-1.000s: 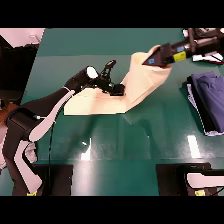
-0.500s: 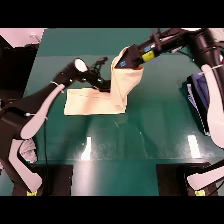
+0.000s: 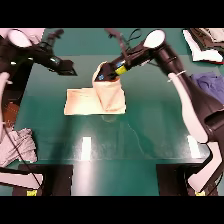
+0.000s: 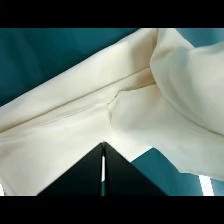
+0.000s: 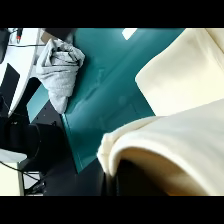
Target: Fold the shirts.
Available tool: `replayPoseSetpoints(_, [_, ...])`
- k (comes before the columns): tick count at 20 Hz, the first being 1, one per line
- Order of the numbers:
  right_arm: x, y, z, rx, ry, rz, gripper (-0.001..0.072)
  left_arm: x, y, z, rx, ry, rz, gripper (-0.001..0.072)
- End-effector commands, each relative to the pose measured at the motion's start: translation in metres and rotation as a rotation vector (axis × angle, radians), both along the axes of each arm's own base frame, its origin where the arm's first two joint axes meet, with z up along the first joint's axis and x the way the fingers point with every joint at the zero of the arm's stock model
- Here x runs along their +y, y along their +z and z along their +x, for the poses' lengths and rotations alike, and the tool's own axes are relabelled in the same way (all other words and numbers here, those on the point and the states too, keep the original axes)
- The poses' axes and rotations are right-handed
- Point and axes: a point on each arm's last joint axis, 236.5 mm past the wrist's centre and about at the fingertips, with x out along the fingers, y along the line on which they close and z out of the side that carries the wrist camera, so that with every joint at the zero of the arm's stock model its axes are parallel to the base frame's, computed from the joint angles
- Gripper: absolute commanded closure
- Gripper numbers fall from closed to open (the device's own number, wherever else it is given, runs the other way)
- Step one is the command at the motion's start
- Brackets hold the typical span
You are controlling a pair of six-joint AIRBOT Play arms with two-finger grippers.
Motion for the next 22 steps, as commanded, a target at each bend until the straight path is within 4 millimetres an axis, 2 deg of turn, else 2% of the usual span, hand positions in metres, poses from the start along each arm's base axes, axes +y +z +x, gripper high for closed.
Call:
replayPoseSetpoints(1, [0.054, -0.033, 0.016, -0.114, -0.038, 0.051, 0.0695, 0.041, 0.043, -0.008, -0.083, 0.069, 0.015, 0.0682])
replayPoseSetpoints(2, [0.074, -0.042, 0.018, -0.142, -0.050, 0.070, 0.0648, 0.047, 0.051, -0.010, -0.101, 0.082, 0.015, 0.0682])
replayPoseSetpoints(4, [0.122, -0.045, 0.011, -0.236, -0.025, 0.161, 0.0289, 0.053, 0.061, -0.012, -0.123, 0.096, 0.019, 0.0682])
replayPoseSetpoints(5, [0.139, -0.046, 0.013, -0.265, -0.053, 0.192, 0.0139, 0.053, 0.064, -0.013, -0.128, 0.096, 0.016, 0.0682])
replayPoseSetpoints(6, [0.147, -0.047, 0.014, -0.276, -0.084, 0.201, 0.0060, 0.052, 0.066, -0.015, -0.132, 0.094, 0.017, 0.0682])
replayPoseSetpoints(7, [0.146, -0.048, 0.011, -0.276, -0.089, 0.194, 0.0060, 0.052, 0.066, -0.018, -0.124, 0.089, 0.017, 0.0682])
replayPoseSetpoints(9, [0.118, -0.049, 0.010, -0.294, -0.067, 0.124, 0.0061, 0.051, 0.062, -0.026, -0.092, 0.069, 0.024, 0.0682])
replayPoseSetpoints(12, [0.043, -0.046, 0.016, -0.227, -0.055, -0.006, 0.0067, 0.050, 0.059, -0.032, -0.067, 0.055, 0.025, 0.0681])
replayPoseSetpoints(13, [0.018, -0.044, 0.018, -0.198, -0.060, -0.028, 0.0091, 0.049, 0.057, -0.032, -0.060, 0.052, 0.026, 0.0681])
replayPoseSetpoints(16, [-0.057, -0.044, 0.022, -0.084, -0.128, -0.084, 0.0129, 0.049, 0.040, -0.038, -0.009, 0.048, 0.025, 0.0681])
replayPoseSetpoints(19, [-0.123, -0.074, 0.026, 0.070, -0.276, -0.144, 0.0129, 0.049, 0.012, -0.046, 0.062, 0.055, 0.020, 0.0681])
replayPoseSetpoints(21, [-0.157, -0.110, 0.020, 0.201, -0.355, -0.179, 0.0128, 0.046, -0.003, -0.051, 0.105, 0.063, 0.003, 0.0682])
replayPoseSetpoints(22, [-0.167, -0.127, 0.016, 0.252, -0.381, -0.190, 0.0113, 0.044, -0.006, -0.050, 0.111, 0.068, -0.010, 0.0682])
